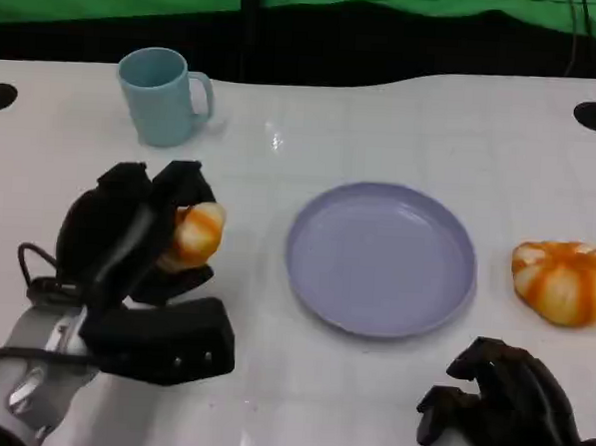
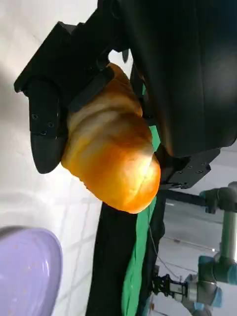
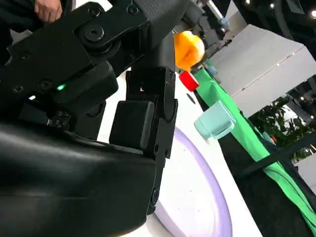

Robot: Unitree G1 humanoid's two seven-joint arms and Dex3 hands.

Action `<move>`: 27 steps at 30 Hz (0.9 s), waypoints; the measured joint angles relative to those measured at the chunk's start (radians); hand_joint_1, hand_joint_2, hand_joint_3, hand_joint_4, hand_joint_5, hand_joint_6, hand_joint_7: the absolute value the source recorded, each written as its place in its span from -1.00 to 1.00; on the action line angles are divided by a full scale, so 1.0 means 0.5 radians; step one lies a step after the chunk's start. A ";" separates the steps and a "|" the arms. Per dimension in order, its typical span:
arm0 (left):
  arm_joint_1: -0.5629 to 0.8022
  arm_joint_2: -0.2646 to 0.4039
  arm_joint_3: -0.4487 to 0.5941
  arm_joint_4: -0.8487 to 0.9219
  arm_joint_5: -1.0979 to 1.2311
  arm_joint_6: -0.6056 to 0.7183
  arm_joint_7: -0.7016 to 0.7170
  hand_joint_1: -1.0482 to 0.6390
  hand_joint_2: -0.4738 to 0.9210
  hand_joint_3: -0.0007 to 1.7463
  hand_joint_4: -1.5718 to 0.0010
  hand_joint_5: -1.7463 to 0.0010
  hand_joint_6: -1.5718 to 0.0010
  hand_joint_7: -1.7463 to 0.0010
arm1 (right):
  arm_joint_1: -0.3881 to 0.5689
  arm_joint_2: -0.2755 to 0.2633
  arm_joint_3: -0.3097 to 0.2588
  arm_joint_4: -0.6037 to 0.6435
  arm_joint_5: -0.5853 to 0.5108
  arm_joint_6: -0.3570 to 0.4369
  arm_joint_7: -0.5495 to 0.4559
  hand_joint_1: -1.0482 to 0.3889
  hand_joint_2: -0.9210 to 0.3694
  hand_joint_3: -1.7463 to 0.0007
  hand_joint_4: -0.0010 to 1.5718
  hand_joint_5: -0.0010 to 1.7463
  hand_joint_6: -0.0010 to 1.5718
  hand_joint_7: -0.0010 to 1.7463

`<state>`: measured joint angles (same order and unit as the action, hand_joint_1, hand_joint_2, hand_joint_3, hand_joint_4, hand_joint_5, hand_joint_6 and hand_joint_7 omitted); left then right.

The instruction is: Grasp the bread from the table and place it into the plate.

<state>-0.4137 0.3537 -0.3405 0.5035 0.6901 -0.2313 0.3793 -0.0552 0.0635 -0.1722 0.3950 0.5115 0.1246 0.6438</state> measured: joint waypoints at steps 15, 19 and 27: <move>-0.290 -0.213 -0.054 0.215 -0.001 -0.173 -0.008 -0.03 0.45 0.00 -0.03 -1.00 0.24 -1.00 | 0.035 -0.007 0.013 -0.017 0.000 -0.007 0.007 -1.00 -0.69 0.99 1.00 -0.15 1.00 -0.56; -0.424 -0.299 -0.091 0.375 -0.015 -0.240 -0.010 -0.03 0.35 0.16 -0.06 -1.00 0.20 -1.00 | 0.038 -0.012 0.017 -0.025 -0.007 -0.006 0.004 -1.00 -0.69 0.99 1.00 -0.14 1.00 -0.55; -0.616 -0.441 -0.194 0.613 -0.012 -0.276 -0.051 -0.07 0.33 0.22 -0.09 -1.00 0.18 -1.00 | 0.047 -0.013 0.019 -0.037 -0.011 -0.006 -0.003 -1.00 -0.70 0.99 1.00 -0.13 1.00 -0.56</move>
<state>-0.7215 0.1330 -0.4375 0.8098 0.6841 -0.3693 0.3537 -0.0314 0.0570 -0.1629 0.3762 0.5060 0.1215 0.6425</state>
